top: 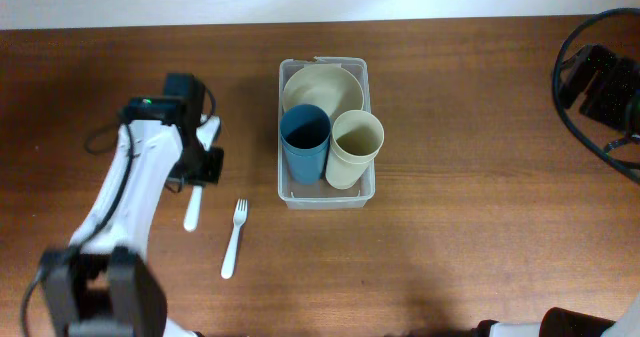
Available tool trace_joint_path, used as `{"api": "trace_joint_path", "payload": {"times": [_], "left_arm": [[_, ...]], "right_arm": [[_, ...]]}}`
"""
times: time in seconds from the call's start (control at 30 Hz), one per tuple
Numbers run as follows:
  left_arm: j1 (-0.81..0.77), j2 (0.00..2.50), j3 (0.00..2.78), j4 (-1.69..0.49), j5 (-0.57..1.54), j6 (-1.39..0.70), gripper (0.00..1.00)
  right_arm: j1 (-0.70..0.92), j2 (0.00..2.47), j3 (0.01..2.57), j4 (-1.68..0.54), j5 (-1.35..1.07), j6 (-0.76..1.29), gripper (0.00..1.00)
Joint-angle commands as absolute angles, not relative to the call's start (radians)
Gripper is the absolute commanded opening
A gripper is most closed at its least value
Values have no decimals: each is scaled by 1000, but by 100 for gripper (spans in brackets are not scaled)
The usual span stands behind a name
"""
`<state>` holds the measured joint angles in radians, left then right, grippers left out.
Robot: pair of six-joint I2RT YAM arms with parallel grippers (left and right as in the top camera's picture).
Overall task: Pack container
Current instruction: 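Carry the spoon right and lower it into the container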
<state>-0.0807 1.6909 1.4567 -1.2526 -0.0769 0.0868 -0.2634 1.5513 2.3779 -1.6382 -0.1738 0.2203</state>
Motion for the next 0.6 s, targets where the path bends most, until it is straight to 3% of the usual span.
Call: {"api": "trace_joint_path", "payload": {"times": [0.0, 0.27, 0.57], "left_arm": [[-159, 1580, 1557, -1297, -78, 133, 2], [-477, 1443, 1587, -1313, -78, 387, 1], [-760, 1532, 1585, -1279, -78, 830, 1]], "right_arm": [[-271, 1551, 2385, -1635, -171, 213, 99], [-271, 1551, 2385, -1635, -171, 213, 99], [-271, 1551, 2385, -1635, -171, 213, 99]]}}
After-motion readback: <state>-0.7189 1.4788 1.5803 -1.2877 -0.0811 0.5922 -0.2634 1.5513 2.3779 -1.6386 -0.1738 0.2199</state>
